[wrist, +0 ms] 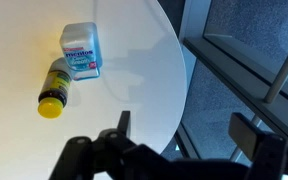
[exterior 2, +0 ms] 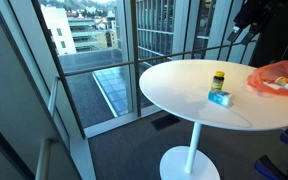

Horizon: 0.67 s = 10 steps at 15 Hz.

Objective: Remove one white bottle from the plastic bag and put it on the table.

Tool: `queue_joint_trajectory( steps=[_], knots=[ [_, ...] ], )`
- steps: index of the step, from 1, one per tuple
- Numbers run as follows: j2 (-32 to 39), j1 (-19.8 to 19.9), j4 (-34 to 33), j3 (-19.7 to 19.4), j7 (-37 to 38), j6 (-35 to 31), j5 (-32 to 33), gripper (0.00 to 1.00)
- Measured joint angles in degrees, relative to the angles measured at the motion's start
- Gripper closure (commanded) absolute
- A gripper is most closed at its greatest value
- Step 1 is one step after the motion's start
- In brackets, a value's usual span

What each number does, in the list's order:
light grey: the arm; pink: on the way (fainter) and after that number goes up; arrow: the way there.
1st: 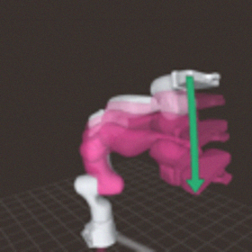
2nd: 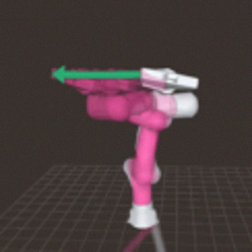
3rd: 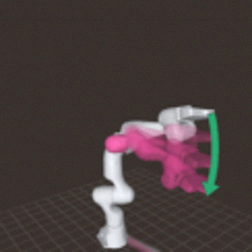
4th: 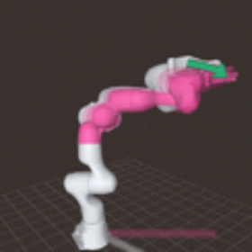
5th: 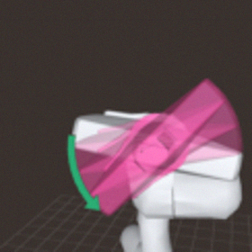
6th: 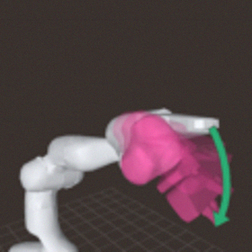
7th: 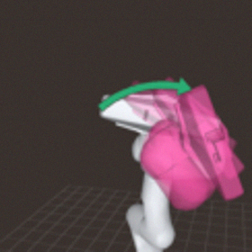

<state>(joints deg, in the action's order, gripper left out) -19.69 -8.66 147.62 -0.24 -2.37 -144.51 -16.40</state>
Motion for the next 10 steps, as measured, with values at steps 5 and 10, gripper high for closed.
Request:
queue_joint_trajectory(
  steps=[5, 10],
  knots=[
    [0.02, 0.0, 0.0, 0.02, 0.0, 0.08, 0.0, 0.0],
    [0.21, 1.29, -0.46, -0.04, 1.0, 0.81, 0.0, 0.0]
  ],
)
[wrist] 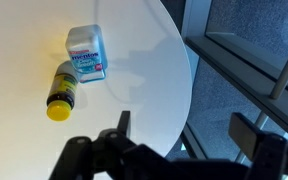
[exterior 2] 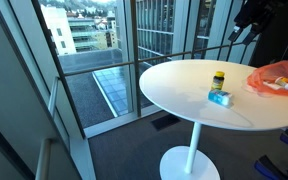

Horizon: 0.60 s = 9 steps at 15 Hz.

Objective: Remove one white bottle from the plastic bag and put it on the table.

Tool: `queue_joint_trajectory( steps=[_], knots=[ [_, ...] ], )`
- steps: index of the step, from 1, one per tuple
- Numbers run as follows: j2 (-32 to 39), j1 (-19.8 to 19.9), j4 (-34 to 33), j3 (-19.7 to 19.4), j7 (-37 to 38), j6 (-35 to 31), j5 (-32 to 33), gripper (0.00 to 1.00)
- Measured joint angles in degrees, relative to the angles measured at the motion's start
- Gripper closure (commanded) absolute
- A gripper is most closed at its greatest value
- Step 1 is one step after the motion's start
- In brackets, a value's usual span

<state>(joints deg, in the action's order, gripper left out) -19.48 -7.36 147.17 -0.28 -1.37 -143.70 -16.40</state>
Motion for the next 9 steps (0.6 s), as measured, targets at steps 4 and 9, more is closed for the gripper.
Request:
queue_joint_trajectory(
  steps=[4, 9],
  knots=[
    [0.29, 2.92, -1.8, -0.48, 1.51, 2.57, 0.12, 0.0],
    [1.83, 8.83, -5.89, -1.24, 7.72, 9.19, 3.75, 0.0]
  ],
)
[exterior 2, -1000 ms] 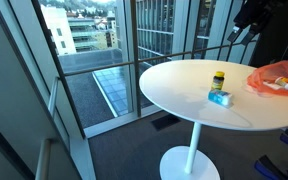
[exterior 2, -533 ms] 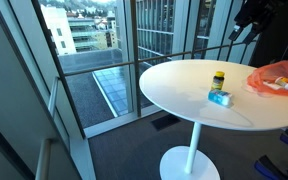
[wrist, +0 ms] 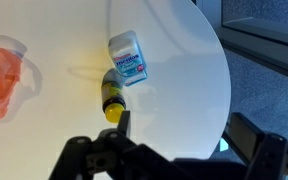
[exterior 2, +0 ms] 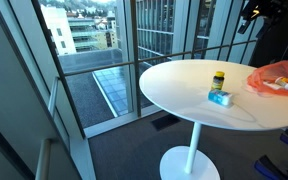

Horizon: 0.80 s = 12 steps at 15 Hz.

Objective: Remove one white bottle from the plastic bag and put it on the table.

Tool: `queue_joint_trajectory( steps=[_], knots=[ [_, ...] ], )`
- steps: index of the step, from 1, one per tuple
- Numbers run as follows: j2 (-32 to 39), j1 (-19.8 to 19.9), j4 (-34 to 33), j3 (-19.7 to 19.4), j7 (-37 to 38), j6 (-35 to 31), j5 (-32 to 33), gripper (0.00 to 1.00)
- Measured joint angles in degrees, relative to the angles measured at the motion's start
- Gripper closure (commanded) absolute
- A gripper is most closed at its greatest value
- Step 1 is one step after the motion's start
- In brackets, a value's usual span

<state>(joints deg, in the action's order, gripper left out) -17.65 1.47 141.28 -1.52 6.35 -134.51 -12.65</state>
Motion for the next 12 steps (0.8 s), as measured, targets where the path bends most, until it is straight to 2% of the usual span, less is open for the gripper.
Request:
queue_joint_trajectory(
  steps=[6, 12],
  knots=[
    [3.43, 5.4, -4.24, -1.95, 7.1, 6.17, 3.66, 0.0],
    [5.83, 8.93, -4.78, -6.12, 7.4, 6.41, 3.96, 0.0]
  ],
)
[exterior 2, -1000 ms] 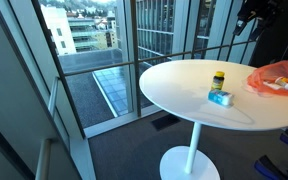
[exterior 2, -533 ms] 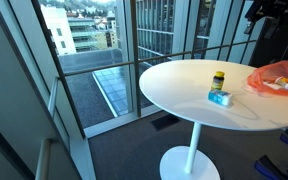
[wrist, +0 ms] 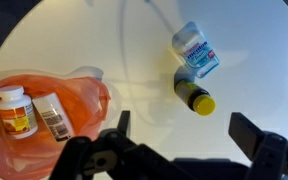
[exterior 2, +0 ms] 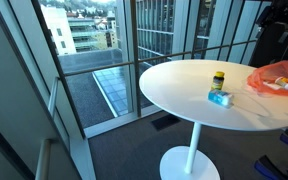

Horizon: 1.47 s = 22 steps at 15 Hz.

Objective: Remove one white bottle from the plastic bag and put it on the table.

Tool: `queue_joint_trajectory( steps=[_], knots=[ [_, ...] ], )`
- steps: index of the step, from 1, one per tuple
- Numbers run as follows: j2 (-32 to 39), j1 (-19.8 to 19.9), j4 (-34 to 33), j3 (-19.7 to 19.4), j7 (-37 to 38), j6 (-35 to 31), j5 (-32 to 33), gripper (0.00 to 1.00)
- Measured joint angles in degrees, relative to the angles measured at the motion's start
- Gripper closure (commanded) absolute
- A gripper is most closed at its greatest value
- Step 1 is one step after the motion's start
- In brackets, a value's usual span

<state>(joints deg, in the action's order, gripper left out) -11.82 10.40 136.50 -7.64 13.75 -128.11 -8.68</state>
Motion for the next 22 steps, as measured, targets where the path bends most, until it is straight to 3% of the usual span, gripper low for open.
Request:
queue_joint_trajectory(
  steps=[8, 16, 22],
  knots=[
    [4.09, 3.71, -0.77, -5.84, -5.16, -0.02, 1.96, 0.0],
    [4.57, 3.79, -1.06, -6.08, -5.36, -0.1, 2.04, 0.0],
    [7.76, 4.06, -0.85, -6.5, -4.38, -4.73, 3.85, 0.0]
  ],
)
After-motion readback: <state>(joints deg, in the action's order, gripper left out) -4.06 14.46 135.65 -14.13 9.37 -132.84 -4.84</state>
